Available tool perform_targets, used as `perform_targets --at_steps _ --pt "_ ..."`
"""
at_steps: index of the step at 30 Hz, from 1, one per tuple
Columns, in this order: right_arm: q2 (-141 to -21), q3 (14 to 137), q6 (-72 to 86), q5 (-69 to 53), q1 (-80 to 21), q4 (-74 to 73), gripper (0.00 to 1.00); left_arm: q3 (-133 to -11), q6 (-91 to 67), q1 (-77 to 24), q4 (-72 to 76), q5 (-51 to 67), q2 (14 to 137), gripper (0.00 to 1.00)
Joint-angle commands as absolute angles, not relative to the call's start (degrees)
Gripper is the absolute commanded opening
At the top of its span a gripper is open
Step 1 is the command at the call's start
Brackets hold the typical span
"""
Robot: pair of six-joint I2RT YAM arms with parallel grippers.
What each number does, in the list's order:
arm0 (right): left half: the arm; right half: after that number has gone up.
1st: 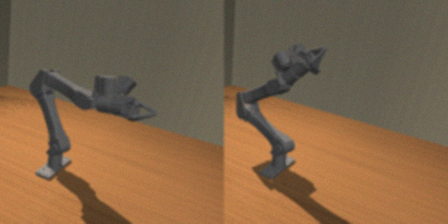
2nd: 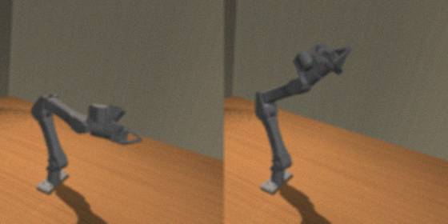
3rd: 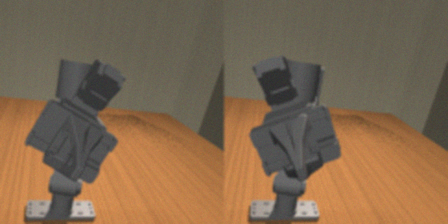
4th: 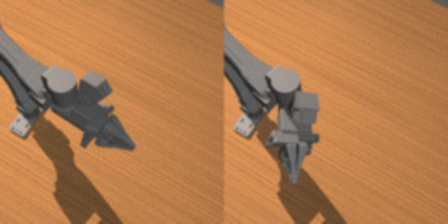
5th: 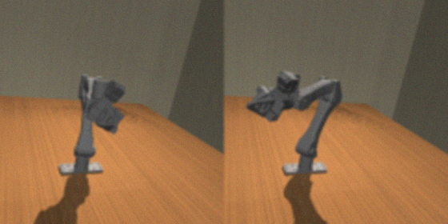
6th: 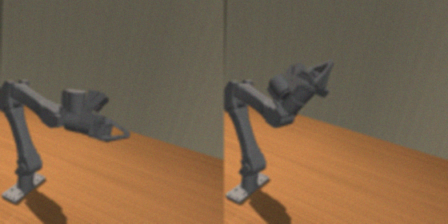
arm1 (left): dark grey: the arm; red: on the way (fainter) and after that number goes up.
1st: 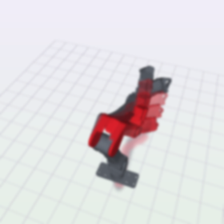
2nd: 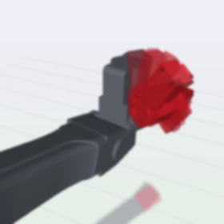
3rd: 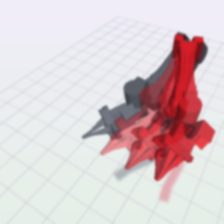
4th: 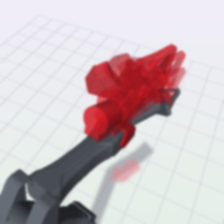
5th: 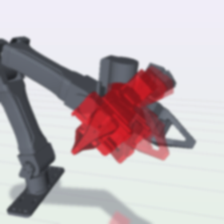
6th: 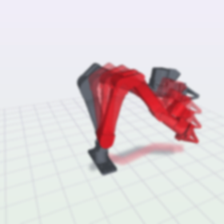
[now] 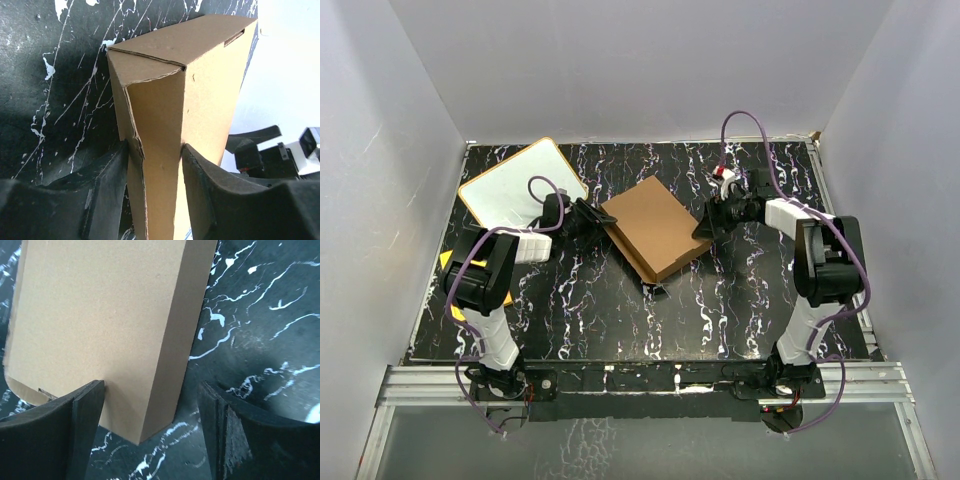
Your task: Fold the paper box
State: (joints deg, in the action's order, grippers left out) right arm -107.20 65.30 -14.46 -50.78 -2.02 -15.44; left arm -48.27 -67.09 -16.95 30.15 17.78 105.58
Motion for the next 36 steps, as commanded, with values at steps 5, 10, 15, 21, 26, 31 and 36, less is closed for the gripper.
perform_targets --at_steps 5,10,15,21,26,31,36 --pt "-91.99 65.05 -51.82 -65.73 -2.72 -30.88 0.91 -48.44 -64.73 -16.83 23.20 16.40 108.22 0.42" --pt "-89.89 59.08 -98.50 -72.51 -8.23 -56.11 0.99 -48.40 -64.48 -16.81 23.18 16.91 108.03 0.43" --pt "-89.62 55.51 -93.38 -62.10 -15.59 -46.90 0.76 -48.11 -64.36 -16.80 23.45 17.38 108.24 0.44" --pt "-86.86 50.06 -77.75 -47.04 -26.06 -25.42 0.63 -47.77 -64.17 -16.79 23.47 17.73 108.28 0.44" --pt "-87.77 49.62 -73.81 -40.63 -30.29 -20.63 0.57 -47.72 -64.30 -16.81 23.88 17.99 108.46 0.44" --pt "-88.11 49.81 -72.46 -38.94 -32.11 -19.73 0.49 -47.75 -64.26 -16.83 23.99 18.19 108.61 0.44" --pt "-88.54 50.62 -72.27 -39.20 -34.24 -20.90 0.33 -47.76 -64.24 -16.78 23.82 18.28 108.58 0.44"
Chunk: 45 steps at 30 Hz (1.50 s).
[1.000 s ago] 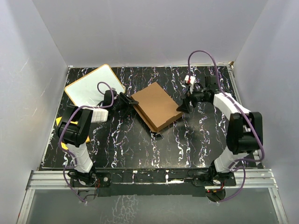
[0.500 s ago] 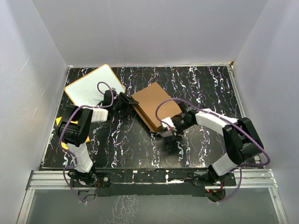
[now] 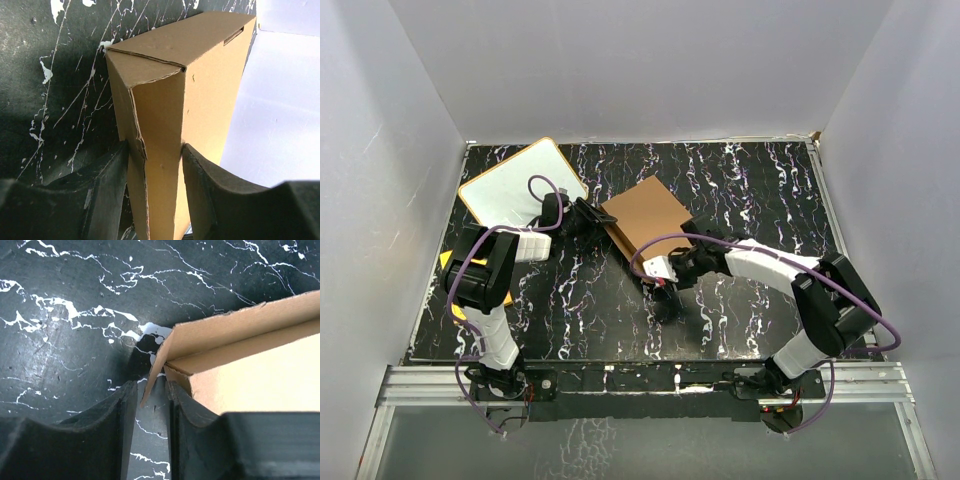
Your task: Fold the paper box
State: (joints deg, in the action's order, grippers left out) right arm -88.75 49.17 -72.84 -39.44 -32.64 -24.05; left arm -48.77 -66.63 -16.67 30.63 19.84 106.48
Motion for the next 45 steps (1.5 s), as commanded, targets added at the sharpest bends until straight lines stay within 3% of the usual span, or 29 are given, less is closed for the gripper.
perform_targets --at_steps 1,7,13,35,45 --pt "-88.54 50.70 -72.22 -39.13 -34.57 -21.18 0.30 -47.81 -64.15 -16.79 23.82 18.28 108.55 0.44" --pt "-88.81 51.45 -71.19 -37.79 -36.23 -21.35 0.25 -47.89 -64.05 -16.83 23.58 18.36 108.57 0.44" --pt "-90.28 53.26 -70.28 -33.42 -39.41 -21.71 0.08 -47.91 -63.64 -16.83 23.31 18.37 108.78 0.44" --pt "-104.64 74.10 -72.95 -27.04 -46.56 -36.72 0.08 -47.36 -63.02 -16.79 23.64 19.71 110.15 0.42" --pt "-106.40 78.19 -71.47 -30.60 -47.78 -39.75 0.09 -46.97 -63.25 -16.83 24.51 20.12 110.63 0.42"
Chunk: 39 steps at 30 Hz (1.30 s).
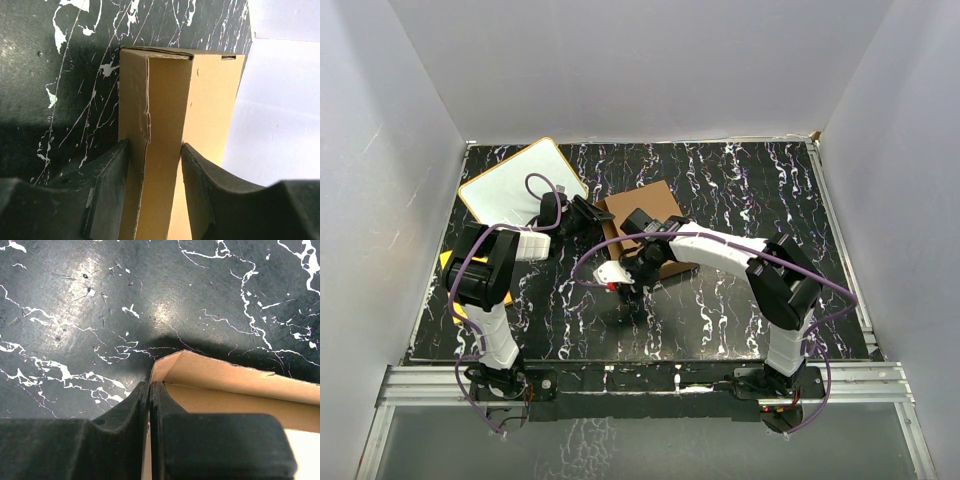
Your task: Fold the paper box
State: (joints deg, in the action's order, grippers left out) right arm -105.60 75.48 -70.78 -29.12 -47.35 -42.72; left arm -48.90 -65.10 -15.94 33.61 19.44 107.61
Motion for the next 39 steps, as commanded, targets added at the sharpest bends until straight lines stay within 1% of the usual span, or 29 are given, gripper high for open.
perform_targets --at_steps 1,7,11,14,18,21,26,29,34,39 --pt "-106.28 78.10 -70.89 -30.44 -47.87 -39.28 0.09 -46.93 -63.26 -16.83 24.54 20.12 110.59 0.42" --pt "-107.05 79.06 -62.13 -24.31 -48.71 -35.57 0.09 -46.84 -63.54 -16.87 25.04 20.55 110.68 0.42" --pt "-106.79 77.68 -61.41 -22.77 -48.84 -35.32 0.11 -46.65 -63.54 -16.79 25.21 20.72 110.38 0.43" --pt "-105.70 75.37 -61.11 -21.10 -49.16 -33.70 0.17 -46.40 -63.54 -16.86 26.04 21.21 110.36 0.44" --pt "-104.18 73.02 -60.69 -19.64 -49.33 -32.39 0.23 -46.23 -63.54 -16.70 27.06 21.78 110.55 0.45" --pt "-103.19 72.04 -60.23 -19.60 -49.38 -31.52 0.24 -46.44 -63.39 -16.64 27.12 21.97 110.65 0.46" --pt "-103.18 72.33 -59.19 -19.37 -49.56 -29.70 0.33 -46.95 -63.04 -16.66 26.49 21.89 110.86 0.46" --pt "-104.69 73.67 -58.69 -18.56 -49.81 -29.68 0.32 -47.19 -62.93 -16.61 26.22 21.96 110.88 0.46" --pt "-106.15 74.98 -58.91 -17.93 -49.97 -31.16 0.15 -47.19 -61.89 -16.54 25.85 22.30 110.43 0.48" --pt "-103.08 72.02 -62.49 -18.23 -49.86 -34.12 0.13 -46.72 -60.39 -16.35 25.82 23.71 109.28 0.52"
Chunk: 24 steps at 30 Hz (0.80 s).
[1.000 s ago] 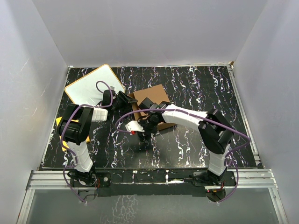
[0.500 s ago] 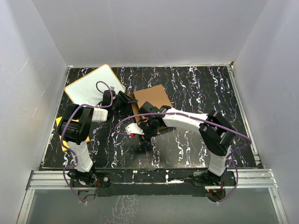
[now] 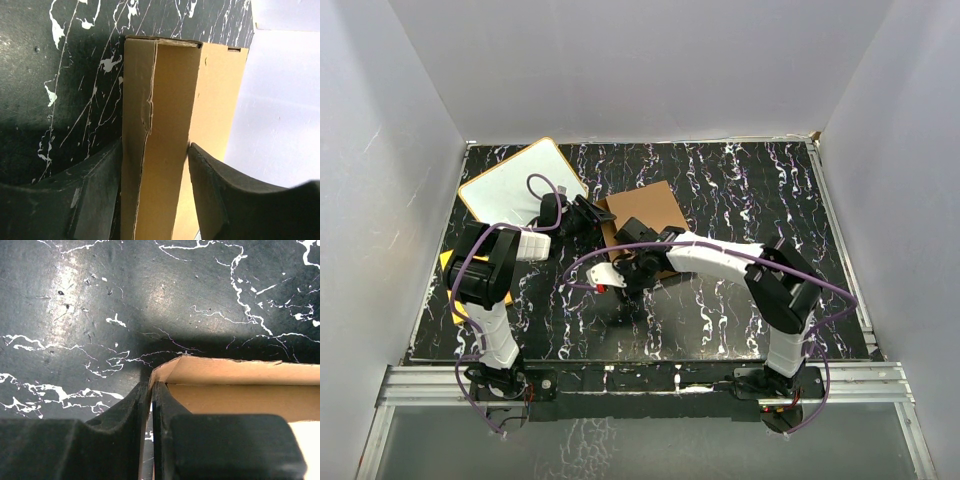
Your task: Fold the paper box
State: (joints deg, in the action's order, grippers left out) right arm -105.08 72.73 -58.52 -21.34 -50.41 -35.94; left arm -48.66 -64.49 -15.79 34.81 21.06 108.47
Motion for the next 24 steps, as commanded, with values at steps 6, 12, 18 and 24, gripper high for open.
perform_targets --at_steps 6,12,18,24 --pt "-97.88 66.71 -67.12 -21.63 -49.01 -37.02 0.13 -45.72 -59.45 -16.35 25.35 25.12 107.22 0.61" --pt "-93.63 62.95 -71.68 -24.98 -46.48 -39.12 0.13 -44.91 -58.53 -16.22 24.12 23.79 104.47 0.71" --pt "-90.81 61.25 -77.85 -28.62 -42.78 -42.24 0.13 -44.25 -59.22 -16.17 26.57 24.14 102.43 0.82" --pt "-90.82 60.65 -81.60 -30.29 -40.93 -43.69 0.13 -46.25 -58.44 -16.17 27.44 24.81 104.02 0.84"
